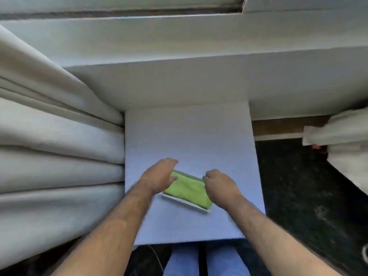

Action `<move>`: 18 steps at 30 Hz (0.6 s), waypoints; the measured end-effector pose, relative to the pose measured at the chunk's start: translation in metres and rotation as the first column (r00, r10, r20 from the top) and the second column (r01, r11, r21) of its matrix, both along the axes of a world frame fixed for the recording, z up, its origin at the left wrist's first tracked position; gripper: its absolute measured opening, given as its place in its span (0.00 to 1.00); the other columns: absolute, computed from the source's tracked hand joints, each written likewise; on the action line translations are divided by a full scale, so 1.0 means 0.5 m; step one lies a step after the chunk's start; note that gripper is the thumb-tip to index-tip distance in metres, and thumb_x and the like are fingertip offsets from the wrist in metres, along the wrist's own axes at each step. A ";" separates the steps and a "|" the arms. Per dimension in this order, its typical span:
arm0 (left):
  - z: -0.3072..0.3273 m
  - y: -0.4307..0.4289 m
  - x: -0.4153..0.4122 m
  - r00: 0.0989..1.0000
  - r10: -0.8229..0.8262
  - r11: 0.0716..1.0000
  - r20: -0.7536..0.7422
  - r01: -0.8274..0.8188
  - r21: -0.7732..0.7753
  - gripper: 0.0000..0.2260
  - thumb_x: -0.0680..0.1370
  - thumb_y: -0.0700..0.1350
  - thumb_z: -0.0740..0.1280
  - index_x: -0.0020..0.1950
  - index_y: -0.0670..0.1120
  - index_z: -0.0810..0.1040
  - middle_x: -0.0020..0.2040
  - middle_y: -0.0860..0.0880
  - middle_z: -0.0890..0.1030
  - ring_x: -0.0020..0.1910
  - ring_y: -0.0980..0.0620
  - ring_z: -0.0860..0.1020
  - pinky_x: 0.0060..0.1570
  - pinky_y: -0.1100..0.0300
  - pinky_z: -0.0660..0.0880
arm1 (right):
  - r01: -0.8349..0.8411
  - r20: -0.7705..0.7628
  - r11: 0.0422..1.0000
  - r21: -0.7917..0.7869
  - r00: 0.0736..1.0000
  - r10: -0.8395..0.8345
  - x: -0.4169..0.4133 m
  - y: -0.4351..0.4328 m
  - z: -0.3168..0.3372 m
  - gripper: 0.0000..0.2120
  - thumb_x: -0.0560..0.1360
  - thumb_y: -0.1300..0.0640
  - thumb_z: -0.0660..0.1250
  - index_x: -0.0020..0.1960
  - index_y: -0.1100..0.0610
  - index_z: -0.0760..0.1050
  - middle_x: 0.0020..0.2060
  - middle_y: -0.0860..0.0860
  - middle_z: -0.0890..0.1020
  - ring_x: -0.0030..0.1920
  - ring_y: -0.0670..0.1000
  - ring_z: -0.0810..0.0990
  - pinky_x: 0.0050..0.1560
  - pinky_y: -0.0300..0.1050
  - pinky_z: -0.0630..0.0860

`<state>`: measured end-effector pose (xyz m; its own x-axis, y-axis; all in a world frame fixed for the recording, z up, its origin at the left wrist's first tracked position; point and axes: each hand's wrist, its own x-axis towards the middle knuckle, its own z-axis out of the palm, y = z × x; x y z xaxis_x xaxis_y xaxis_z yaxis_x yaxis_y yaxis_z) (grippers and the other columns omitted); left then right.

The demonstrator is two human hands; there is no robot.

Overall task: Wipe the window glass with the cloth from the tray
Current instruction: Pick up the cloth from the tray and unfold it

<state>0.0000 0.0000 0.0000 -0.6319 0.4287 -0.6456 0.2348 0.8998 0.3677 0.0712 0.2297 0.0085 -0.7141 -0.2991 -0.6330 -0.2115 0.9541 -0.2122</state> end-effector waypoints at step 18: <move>-0.212 0.040 0.073 0.947 -0.217 0.952 -0.236 0.152 -0.267 0.13 0.76 0.37 0.70 0.60 0.45 0.78 0.59 0.46 0.76 0.59 0.44 0.75 0.55 0.51 0.71 | 0.263 -0.059 0.947 0.187 0.965 -0.256 0.092 -0.041 -0.222 0.14 0.76 0.64 0.66 0.61 0.55 0.77 0.56 0.53 0.81 0.58 0.57 0.78 0.57 0.51 0.74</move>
<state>0.0365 0.0199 -0.1060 -0.7159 0.4049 -0.5688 0.4629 0.8851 0.0475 0.1174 0.2091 -0.1027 -0.7729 0.0238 -0.6341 0.0447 0.9989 -0.0170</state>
